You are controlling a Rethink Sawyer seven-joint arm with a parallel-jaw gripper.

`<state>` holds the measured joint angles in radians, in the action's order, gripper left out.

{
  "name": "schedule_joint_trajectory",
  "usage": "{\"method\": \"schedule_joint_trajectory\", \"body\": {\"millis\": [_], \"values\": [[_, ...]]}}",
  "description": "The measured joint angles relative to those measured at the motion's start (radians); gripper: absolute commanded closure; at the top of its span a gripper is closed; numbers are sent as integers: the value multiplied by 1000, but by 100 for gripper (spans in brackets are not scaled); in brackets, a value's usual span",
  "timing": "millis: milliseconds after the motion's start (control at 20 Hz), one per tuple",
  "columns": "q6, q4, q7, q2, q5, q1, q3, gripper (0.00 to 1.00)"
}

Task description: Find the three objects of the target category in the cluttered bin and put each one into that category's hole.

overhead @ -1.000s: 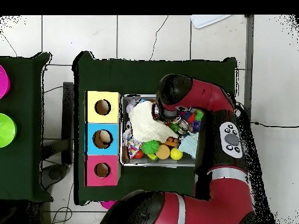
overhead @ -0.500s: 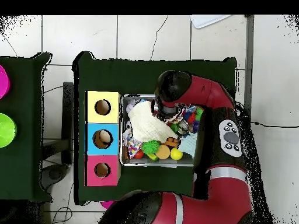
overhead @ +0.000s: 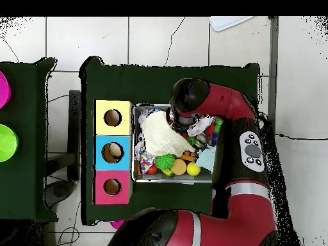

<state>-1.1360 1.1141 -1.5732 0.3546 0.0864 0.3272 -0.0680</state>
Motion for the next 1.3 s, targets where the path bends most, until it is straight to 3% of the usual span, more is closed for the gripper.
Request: {"method": "schedule_joint_trajectory", "body": {"millis": [550,1300], "values": [[88,0,0,-31,5,7,-2,0],[98,20,0,-47,10,26,-2,0]]}}
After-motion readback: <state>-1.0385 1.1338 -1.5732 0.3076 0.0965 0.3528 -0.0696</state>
